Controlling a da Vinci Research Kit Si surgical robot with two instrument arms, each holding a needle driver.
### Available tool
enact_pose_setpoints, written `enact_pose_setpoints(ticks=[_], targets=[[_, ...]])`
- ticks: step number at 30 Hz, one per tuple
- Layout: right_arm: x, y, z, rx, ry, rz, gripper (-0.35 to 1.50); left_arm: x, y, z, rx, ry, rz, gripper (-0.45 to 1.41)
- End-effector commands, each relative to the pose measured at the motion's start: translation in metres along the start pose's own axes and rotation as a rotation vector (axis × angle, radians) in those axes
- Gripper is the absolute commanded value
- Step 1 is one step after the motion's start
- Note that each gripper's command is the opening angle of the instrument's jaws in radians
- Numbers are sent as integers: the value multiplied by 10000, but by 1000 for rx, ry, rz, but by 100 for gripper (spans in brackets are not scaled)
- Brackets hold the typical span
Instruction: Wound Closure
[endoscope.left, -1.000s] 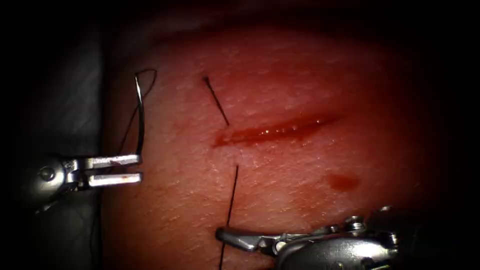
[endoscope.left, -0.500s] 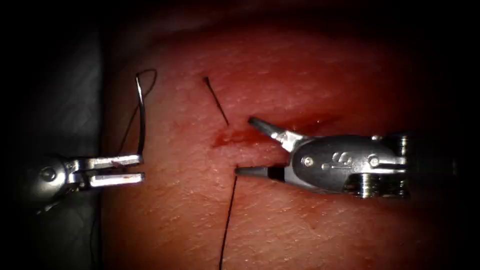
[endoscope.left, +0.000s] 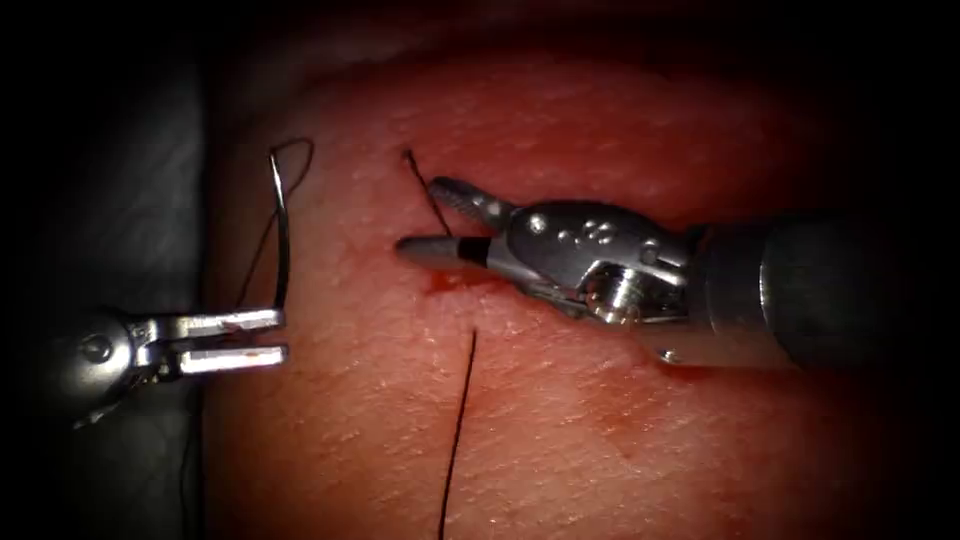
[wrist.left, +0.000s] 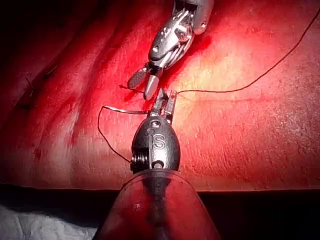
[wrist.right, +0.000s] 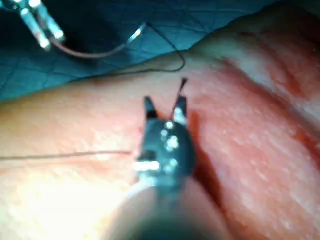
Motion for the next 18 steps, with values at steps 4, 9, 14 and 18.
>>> enact_pose_setpoints(ticks=[4,9,14,18], targets=[[-6,1,16,-7,1,1,67,-7,2,7,-2,1,-1,-45],[-3,2,28,-17,0,4,7,-7,2,7,-1,1,0,-45],[-1,3,28,-48,33,11,-35,-8,2,5,-4,1,1,-45],[2,6,24,-54,64,20,-35,-8,2,5,-4,1,1,-45]])
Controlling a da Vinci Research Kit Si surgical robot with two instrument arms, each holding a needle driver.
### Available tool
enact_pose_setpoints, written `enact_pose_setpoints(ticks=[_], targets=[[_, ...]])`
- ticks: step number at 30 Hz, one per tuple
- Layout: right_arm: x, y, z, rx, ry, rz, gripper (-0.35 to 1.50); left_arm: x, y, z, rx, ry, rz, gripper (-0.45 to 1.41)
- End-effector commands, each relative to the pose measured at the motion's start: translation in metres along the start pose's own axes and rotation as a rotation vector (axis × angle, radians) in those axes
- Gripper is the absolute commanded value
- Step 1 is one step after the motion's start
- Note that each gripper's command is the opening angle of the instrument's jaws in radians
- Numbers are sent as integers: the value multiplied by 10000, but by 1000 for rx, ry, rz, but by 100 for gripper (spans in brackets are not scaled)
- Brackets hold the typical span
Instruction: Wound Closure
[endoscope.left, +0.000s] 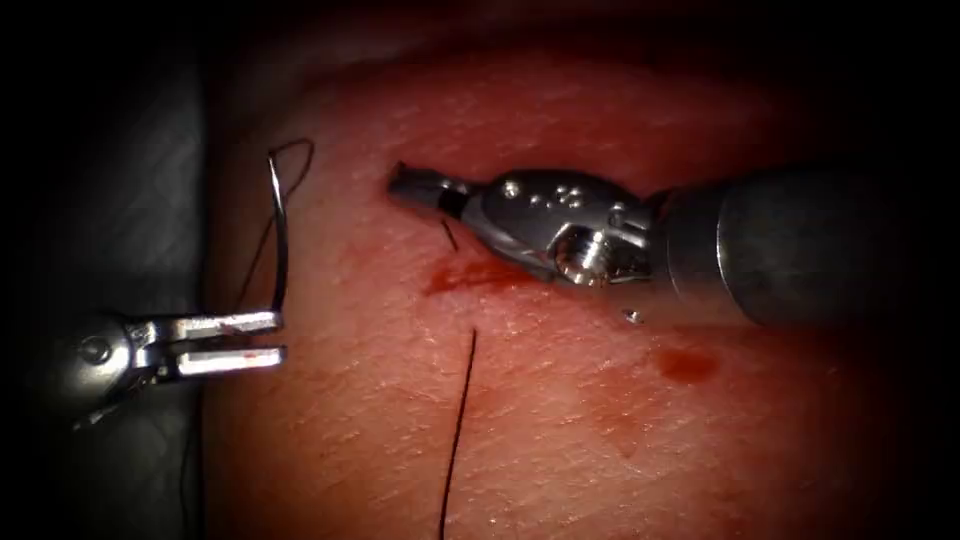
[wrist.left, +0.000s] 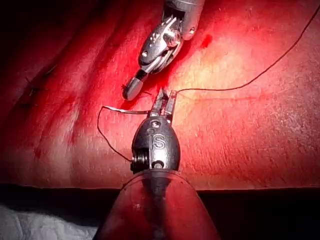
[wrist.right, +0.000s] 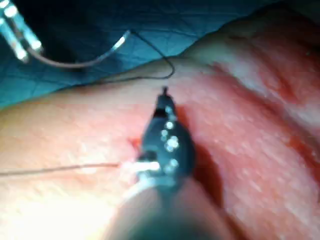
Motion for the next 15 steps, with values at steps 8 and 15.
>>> enact_pose_setpoints(ticks=[8,15], targets=[[11,-2,-14,-29,45,44,-35,-6,2,7,-3,1,0,-45],[23,-4,-23,-31,69,68,-35,-13,-3,7,-2,1,4,-45]])
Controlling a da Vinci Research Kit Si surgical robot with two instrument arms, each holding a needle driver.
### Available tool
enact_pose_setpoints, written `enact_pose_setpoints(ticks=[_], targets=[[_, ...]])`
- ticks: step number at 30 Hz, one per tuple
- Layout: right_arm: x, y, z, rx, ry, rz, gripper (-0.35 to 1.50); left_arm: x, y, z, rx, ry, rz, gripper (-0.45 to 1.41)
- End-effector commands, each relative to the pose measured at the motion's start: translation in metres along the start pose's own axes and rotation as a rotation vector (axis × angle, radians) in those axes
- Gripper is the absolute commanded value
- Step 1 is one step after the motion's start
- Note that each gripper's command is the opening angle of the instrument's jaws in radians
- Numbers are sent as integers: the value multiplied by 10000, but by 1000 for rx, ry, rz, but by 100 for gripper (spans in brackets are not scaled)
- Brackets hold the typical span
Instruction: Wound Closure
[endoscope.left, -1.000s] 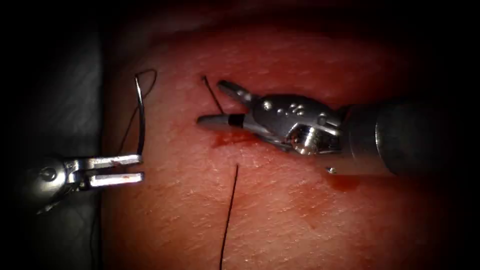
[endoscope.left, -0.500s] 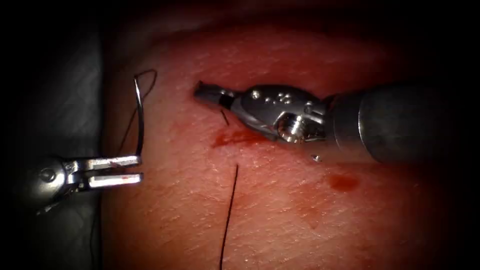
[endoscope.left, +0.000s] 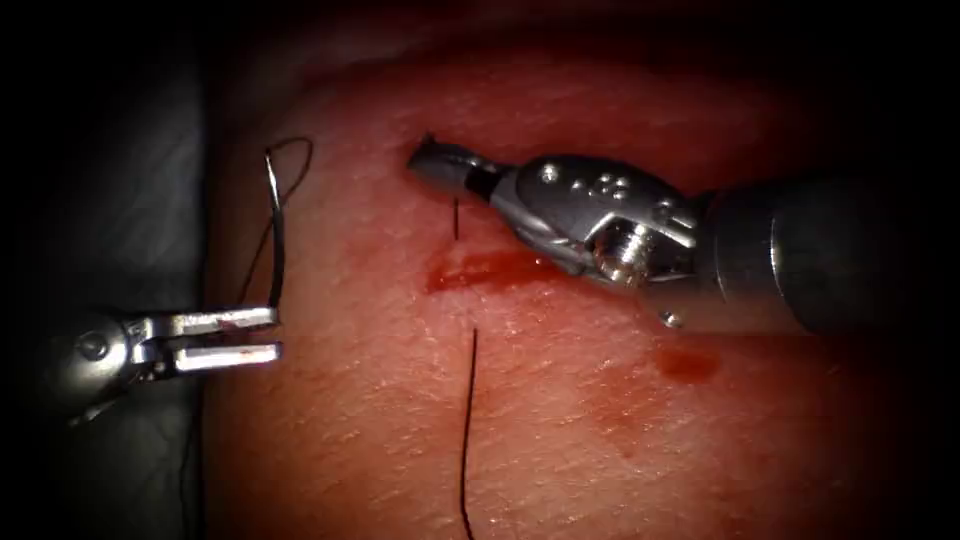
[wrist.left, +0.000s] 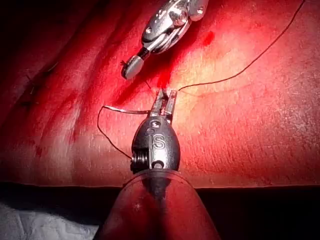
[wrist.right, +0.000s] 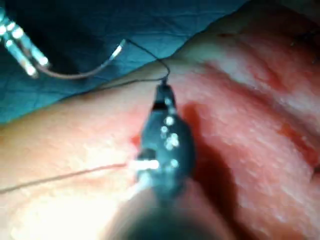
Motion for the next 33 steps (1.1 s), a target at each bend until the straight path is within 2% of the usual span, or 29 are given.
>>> enact_pose_setpoints(ticks=[1,10,20,21,22,24,29,33], targets=[[-6,-7,4,4,0,3,-35,-7,1,7,2,-1,0,-45],[3,-5,-3,7,19,21,-35,-8,1,8,4,-1,1,-45],[3,-3,-3,28,26,21,-32,-11,-4,10,7,-2,1,-45],[3,-2,-4,34,32,21,32,-12,-6,11,10,-4,0,-45],[3,-2,-4,34,41,23,69,-13,-10,12,12,-2,-1,-45],[4,0,-11,37,76,30,128,-13,-20,16,20,-6,-7,-45],[10,9,-47,70,149,55,125,-3,-45,32,39,-18,-7,-45],[11,16,-76,54,170,60,120,14,-63,48,59,-19,-4,-45]])
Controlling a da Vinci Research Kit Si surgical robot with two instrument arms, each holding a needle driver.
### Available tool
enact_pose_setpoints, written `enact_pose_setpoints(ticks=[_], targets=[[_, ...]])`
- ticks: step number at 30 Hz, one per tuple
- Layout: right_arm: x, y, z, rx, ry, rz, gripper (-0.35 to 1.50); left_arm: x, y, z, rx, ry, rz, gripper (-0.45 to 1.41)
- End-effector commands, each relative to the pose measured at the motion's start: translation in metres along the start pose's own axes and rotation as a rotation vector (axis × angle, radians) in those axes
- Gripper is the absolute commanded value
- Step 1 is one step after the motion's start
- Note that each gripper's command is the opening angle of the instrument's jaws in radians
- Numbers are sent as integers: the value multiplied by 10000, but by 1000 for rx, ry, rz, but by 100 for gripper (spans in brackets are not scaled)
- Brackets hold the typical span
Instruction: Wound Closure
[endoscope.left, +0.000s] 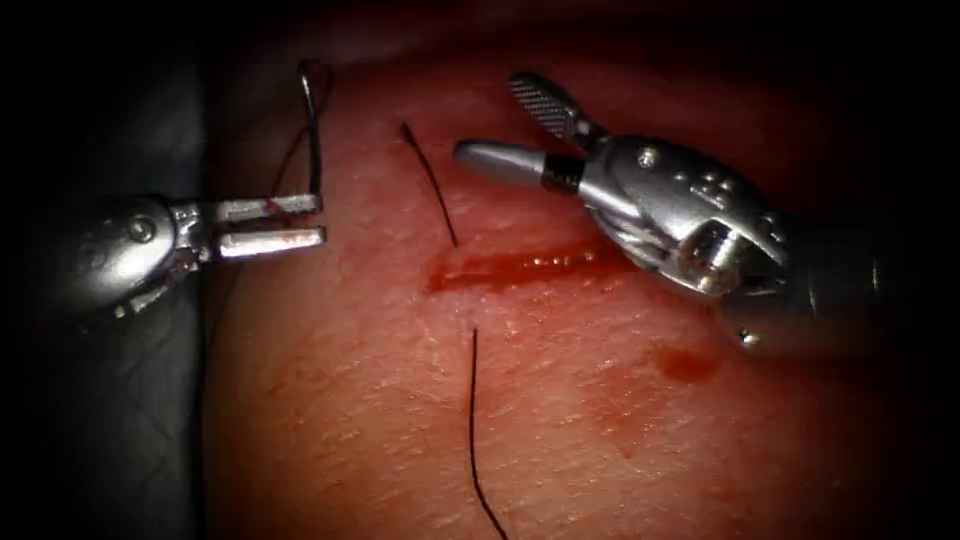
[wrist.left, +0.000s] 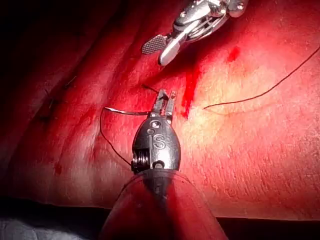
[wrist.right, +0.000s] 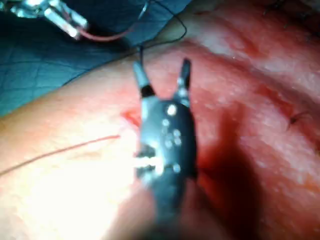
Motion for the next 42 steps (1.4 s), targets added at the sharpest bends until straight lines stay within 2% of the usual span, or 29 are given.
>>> enact_pose_setpoints(ticks=[1,5,10,16,21,22,25,27,32,37,39,42], targets=[[-9,-2,-18,-10,-3,0,110,1,-5,17,6,1,-1,-45],[-8,5,-33,-34,-15,-4,103,14,-18,43,20,2,10,-45],[-13,11,-43,-67,-22,-13,108,17,-42,86,47,2,2,-45],[-15,11,-53,-56,-26,-17,95,-25,-63,140,41,-104,46,-45],[-15,11,-58,-53,-27,-17,95,-67,-67,162,35,-183,-39,61],[-15,12,-59,-52,-27,-18,95,-74,-68,163,32,-195,-53,79],[-15,13,-60,-51,-28,-18,95,-80,-73,161,24,-199,-63,108],[-15,13,-61,-52,-28,-18,95,-78,-74,157,16,-198,-66,111],[-15,13,-60,-54,-28,-18,96,-50,-72,141,-6,-186,-81,116],[-15,13,-60,-53,-31,-19,103,-20,-67,126,-4,-120,-43,116],[-15,13,-60,-53,-31,-25,105,-10,-61,116,-11,-104,-12,113],[-15,14,-63,-54,-30,-114,96,-2,-36,97,-33,-99,51,109]])
